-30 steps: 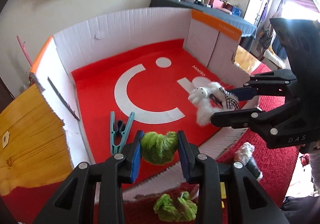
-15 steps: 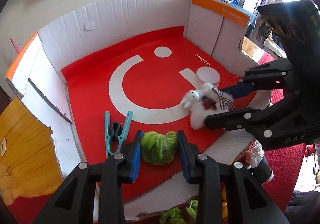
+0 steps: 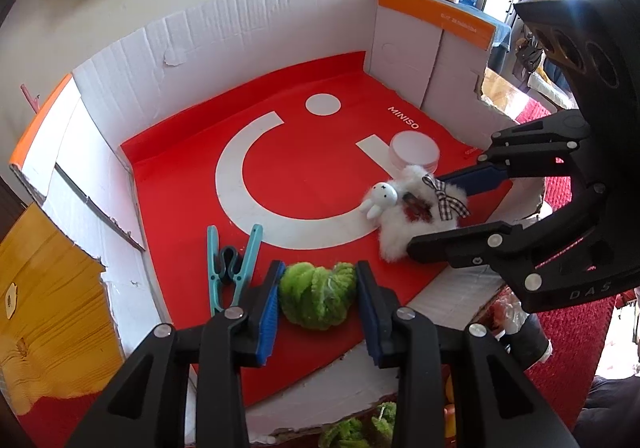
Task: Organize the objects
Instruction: 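Open the right gripper releasing the bear while the left gripper releases the green ball, then withdraw both open grippers from the box back over the blanket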
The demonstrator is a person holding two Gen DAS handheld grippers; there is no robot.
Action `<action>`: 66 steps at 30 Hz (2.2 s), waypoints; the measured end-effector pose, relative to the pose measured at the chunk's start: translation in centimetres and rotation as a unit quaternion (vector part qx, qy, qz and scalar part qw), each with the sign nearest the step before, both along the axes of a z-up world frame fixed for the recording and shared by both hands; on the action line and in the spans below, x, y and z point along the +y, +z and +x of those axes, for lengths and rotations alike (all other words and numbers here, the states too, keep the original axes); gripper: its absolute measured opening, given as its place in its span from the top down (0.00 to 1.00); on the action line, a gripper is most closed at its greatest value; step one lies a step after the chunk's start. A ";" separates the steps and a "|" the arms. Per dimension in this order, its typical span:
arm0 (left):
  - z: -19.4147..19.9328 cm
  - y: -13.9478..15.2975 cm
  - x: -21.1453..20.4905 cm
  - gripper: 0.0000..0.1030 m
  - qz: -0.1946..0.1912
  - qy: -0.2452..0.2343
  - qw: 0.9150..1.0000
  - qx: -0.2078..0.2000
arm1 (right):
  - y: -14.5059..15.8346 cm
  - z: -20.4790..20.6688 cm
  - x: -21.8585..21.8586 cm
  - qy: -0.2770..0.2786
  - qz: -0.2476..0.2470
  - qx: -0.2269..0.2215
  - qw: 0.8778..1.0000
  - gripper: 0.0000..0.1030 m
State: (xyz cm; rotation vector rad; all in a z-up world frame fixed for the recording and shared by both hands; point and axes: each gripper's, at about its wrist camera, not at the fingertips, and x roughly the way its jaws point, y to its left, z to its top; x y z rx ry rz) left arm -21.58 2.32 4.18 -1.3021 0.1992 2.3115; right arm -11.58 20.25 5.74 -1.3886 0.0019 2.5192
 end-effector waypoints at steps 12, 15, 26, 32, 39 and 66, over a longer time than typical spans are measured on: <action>0.1 0.0 0.0 0.59 0.001 0.000 1.000 0.000 | -0.2 -0.9 0.0 -0.005 0.009 -0.001 1.000 0.53; 0.1 0.0 0.0 0.55 0.001 0.000 1.000 0.000 | -0.2 -0.9 0.0 -0.005 0.010 -0.001 1.000 0.52; 0.2 0.2 0.0 0.55 0.002 0.001 1.000 0.000 | 0.1 -0.5 0.3 -0.008 0.012 -0.001 1.000 0.49; 0.2 0.3 0.0 0.55 0.002 0.001 1.000 0.002 | 0.1 -0.7 0.3 -0.008 0.013 -0.001 1.000 0.49; 0.6 0.7 0.0 0.52 0.000 0.002 1.000 0.006 | 0.3 -0.4 0.5 -0.007 0.014 0.001 1.000 0.49; 4.9 4.7 -1.3 0.41 0.028 0.042 0.996 0.069 | 4.0 3.5 -3.5 0.000 0.052 0.053 0.997 0.42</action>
